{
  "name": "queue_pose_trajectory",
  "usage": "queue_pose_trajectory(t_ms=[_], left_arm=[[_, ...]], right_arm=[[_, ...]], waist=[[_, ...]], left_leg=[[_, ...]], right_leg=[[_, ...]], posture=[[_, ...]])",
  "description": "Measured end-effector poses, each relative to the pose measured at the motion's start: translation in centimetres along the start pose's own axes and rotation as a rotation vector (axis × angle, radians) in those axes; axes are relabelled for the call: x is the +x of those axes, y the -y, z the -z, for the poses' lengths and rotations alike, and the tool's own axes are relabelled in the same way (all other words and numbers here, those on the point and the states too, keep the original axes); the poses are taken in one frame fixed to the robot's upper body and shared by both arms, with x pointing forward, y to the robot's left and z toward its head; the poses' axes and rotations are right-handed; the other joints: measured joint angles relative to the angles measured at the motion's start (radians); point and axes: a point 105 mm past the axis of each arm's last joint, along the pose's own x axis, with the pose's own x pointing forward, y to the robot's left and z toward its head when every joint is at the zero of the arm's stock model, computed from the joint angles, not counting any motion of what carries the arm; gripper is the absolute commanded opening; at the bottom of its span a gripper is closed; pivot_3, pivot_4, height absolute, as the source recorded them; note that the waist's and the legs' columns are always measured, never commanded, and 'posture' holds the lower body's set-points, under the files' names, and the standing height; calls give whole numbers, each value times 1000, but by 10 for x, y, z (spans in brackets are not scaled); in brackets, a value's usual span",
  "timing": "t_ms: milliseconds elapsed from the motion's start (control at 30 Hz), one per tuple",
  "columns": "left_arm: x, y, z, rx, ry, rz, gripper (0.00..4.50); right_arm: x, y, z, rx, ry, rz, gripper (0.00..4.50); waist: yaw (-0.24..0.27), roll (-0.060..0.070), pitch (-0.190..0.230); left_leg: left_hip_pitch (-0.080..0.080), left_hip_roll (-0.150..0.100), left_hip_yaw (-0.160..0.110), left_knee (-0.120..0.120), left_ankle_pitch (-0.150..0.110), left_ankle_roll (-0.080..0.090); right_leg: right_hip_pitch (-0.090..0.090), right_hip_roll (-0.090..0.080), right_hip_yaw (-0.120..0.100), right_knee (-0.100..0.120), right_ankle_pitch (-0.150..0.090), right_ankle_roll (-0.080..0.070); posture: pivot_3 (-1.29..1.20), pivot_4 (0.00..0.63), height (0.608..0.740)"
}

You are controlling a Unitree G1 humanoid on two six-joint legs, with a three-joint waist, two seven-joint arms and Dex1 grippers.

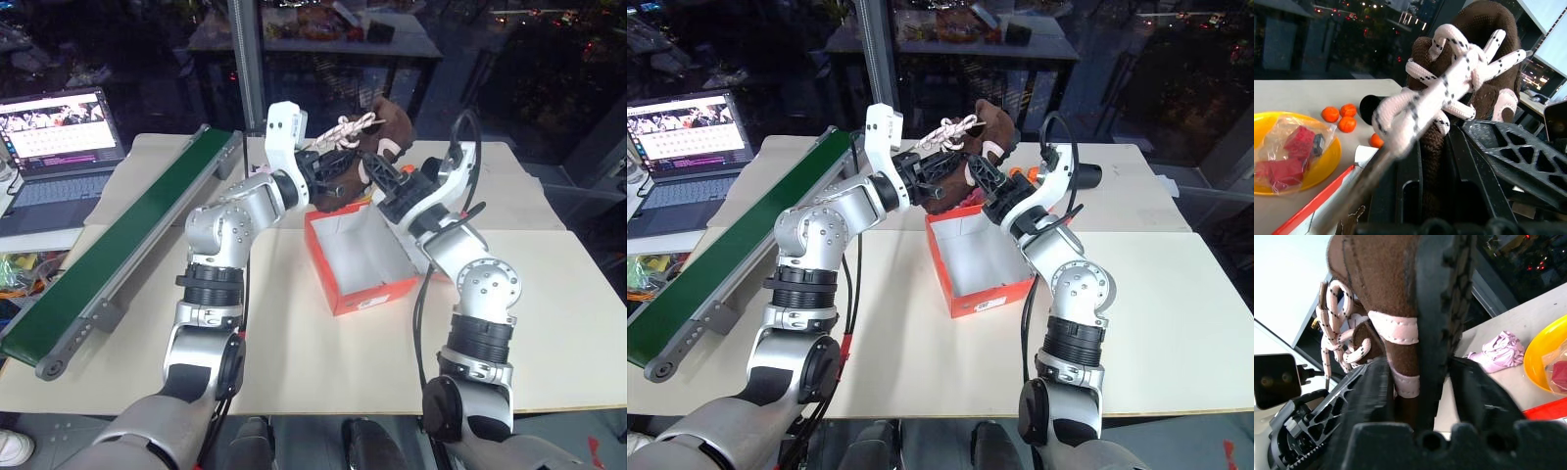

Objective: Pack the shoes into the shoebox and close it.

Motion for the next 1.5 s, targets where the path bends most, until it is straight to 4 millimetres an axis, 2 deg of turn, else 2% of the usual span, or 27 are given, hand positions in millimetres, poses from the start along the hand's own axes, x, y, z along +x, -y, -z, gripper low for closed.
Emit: queue_pose_trajectory(t_ms=[33, 67, 167, 267, 333, 400, 500, 567, 600, 733, 833, 967, 1100, 1267, 1500], left_arm=[[0, 0, 0, 0, 0, -2, 1087], [-1, -1, -2, -11, 8, 2, 1292], [-8, -5, -9, -65, 41, 12, 2423], [-18, -19, -17, -33, 46, -35, 3526], [-32, -35, -25, 9, 47, -96, 3573], [-58, -60, -28, 105, 23, -193, 3573], [-96, -91, -4, 199, -102, -314, 3573], [-114, -105, 17, 202, -172, -369, 3573], [-117, -107, 21, 197, -183, -377, 3573], [-115, -97, 24, 231, -183, -352, 3573], [-106, -83, 26, 244, -170, -314, 3573], [-106, -79, 34, 235, -183, -312, 3573], [-107, -78, 34, 235, -185, -320, 3573], [-109, -77, 33, 233, -176, -334, 3573], [-107, -72, 33, 226, -163, -326, 3573]], right_arm=[[1, 0, 0, 0, -1, -1, 471], [1, 0, 0, 0, 1, 2, 437], [2, 4, -11, -19, 29, 23, 404], [-1, 14, -22, -110, 28, 74, 387], [-4, 24, -29, -218, -10, 118, 386], [-3, 30, -35, -309, -70, 162, 386], [-5, 36, -46, -440, -178, 219, 386], [-7, 36, -41, -494, -292, 218, 386], [-7, 36, -35, -502, -333, 211, 386], [-8, 44, 1, -494, -545, 197, 386], [-11, 58, 20, -556, -684, 240, 386], [-18, 78, 37, -600, -793, 288, 386], [-20, 89, 43, -644, -834, 288, 386], [-20, 113, 47, -740, -903, 313, 386], [1, 122, 50, -908, -971, 263, 386]], waist=[[0, 0, 0], [0, 0, 0], [0, 0, 0], [1, 0, 0], [-2, 1, 0], [-17, 3, 1], [-22, 4, 2], [-19, 4, 2], [-19, 4, 2], [-9, 4, 2], [0, 4, 2], [3, 4, 2], [3, 4, 2], [3, 4, 2], [-10, 4, 2]], left_leg=[[0, 0, 0, 0, 0, 0], [0, 0, 0, 0, 0, 0], [0, 0, 0, 0, 0, 0], [0, 0, 0, 0, 0, 0], [0, 0, 0, 0, 0, 0], [1, 0, 1, -2, 0, 0], [2, 0, 0, -4, 0, 0], [1, 0, 0, -4, 0, 0], [1, 0, 0, -3, 0, 0], [-1, -1, 1, -1, 0, 0], [-1, -1, 1, 0, 0, 0], [-1, -1, 1, -1, 0, 0], [-1, -1, 1, -1, 0, 0], [-1, -1, 1, 0, 0, 0], [2, -1, 0, 0, 0, 0]], right_leg=[[0, 0, 0, 0, 0, 0], [0, 0, 0, 0, 0, 0], [0, 0, 0, 0, 0, 0], [0, 0, 0, 0, 0, 0], [0, 0, 0, -1, 0, 0], [-1, 0, 2, 0, 0, 0], [-1, 1, 2, 0, -1, -1], [-1, 0, 1, -1, -1, -1], [-1, 0, 1, -1, -1, -1], [-1, -1, 1, -1, 0, -1], [-1, -1, 2, -1, 0, 0], [-1, 0, 2, -1, 0, 0], [-2, 0, 2, -1, 0, 0], [-1, 0, 2, -1, 0, 0], [2, 1, 2, -1, 0, 0]], posture=[[0, 150, 740], [0, 150, 740], [0, 150, 740], [0, 150, 740], [0, 150, 740], [0, 150, 740], [0, 150, 740], [0, 150, 740], [0, 150, 740], [0, 150, 740], [0, 150, 740], [0, 150, 740], [0, 150, 740], [0, 150, 740], [0, 150, 740]])
